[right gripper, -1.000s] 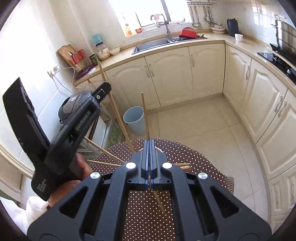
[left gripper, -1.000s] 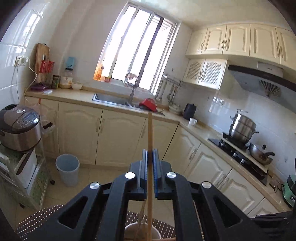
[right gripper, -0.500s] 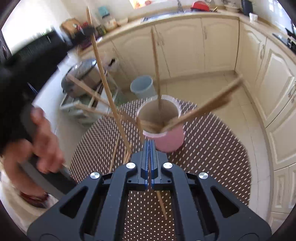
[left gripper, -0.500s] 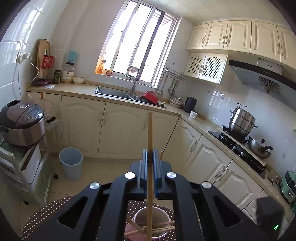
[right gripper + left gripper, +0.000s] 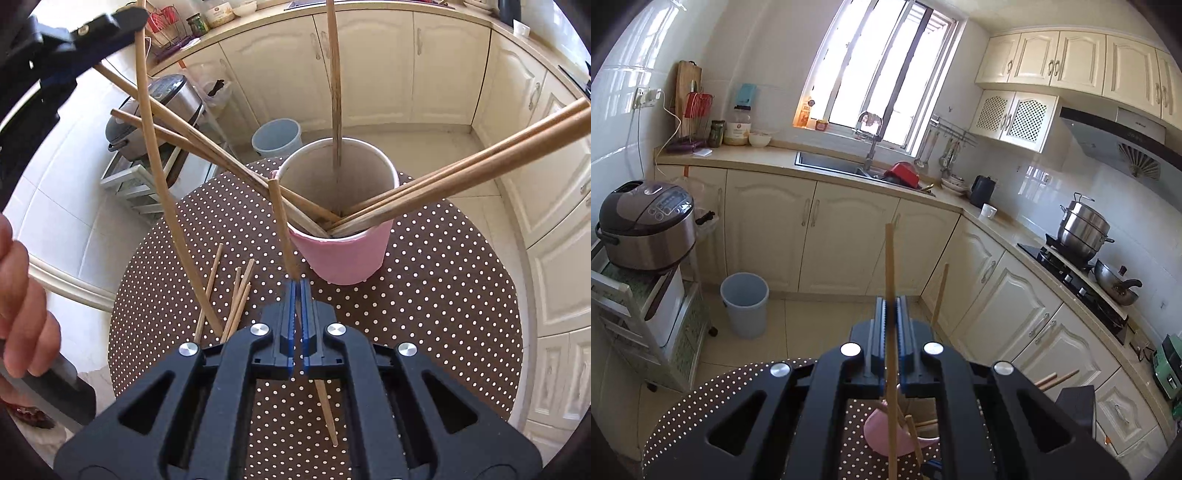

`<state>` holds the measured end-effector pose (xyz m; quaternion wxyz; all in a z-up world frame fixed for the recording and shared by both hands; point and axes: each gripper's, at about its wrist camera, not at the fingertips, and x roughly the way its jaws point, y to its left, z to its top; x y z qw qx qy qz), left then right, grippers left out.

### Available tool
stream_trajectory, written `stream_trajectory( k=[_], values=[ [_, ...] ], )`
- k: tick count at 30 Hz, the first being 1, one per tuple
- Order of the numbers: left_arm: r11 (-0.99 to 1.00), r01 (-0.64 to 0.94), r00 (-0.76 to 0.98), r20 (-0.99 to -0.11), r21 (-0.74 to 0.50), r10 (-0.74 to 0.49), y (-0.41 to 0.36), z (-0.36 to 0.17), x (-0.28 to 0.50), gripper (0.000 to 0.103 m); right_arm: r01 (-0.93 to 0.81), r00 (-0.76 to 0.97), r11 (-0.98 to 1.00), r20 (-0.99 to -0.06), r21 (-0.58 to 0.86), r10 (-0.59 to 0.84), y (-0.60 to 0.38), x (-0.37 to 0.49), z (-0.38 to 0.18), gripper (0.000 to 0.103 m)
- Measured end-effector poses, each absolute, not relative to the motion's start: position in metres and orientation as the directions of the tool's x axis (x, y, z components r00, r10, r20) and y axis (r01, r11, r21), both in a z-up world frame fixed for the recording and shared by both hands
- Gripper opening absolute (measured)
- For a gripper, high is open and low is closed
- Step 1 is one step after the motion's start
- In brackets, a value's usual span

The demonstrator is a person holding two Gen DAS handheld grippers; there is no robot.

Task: Organize utensils
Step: 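Lift both chopsticks upright and carry them over the pink cup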

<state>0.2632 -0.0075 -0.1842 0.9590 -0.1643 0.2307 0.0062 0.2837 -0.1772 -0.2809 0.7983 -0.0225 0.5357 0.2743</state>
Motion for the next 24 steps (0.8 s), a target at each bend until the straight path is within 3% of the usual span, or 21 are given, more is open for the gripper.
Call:
stream_trajectory(
  k=[1,3,5,10,11,12,24],
  values=[
    [0.947,-0.087,0.893,-0.446,-0.308,-0.063,-0.007,-0.185,0.262,0.005,-0.461,0.281,0.851,-0.869,0.25,0.407,-0.177,0.283,-0.281,0.018],
    [0.947,-0.087,0.891,-0.45,-0.309,-0.066,-0.004,-0.185,0.262,0.005,-0.456,0.292,0.858,-0.87,0.237,0.396,-0.175,0.285,-0.281,0.044],
    [0.947,-0.083,0.889,-0.452,-0.311,-0.07,-0.003,-0.185,0.261,0.005,-0.458,0.294,0.853,-0.862,0.251,0.412,-0.174,0.285,-0.282,0.044],
    [0.95,-0.07,0.89,-0.448,-0.305,-0.078,-0.007,-0.182,0.261,0.005,-0.462,0.286,0.856,-0.875,0.231,0.391,-0.166,0.292,-0.293,0.029],
    [0.95,-0.064,0.89,-0.448,-0.307,-0.084,-0.007,-0.182,0.261,0.005,-0.462,0.291,0.857,-0.875,0.226,0.387,-0.165,0.293,-0.295,0.015],
    [0.95,-0.061,0.891,-0.446,-0.308,-0.088,-0.008,-0.182,0.262,0.005,-0.463,0.284,0.856,-0.877,0.23,0.389,-0.165,0.294,-0.297,0.009],
    [0.925,-0.006,0.932,-0.336,-0.38,-0.132,-0.017,-0.158,0.271,0.005,-0.429,0.462,0.855,-0.742,0.292,0.485,-0.204,0.298,-0.201,0.005]
  ],
)
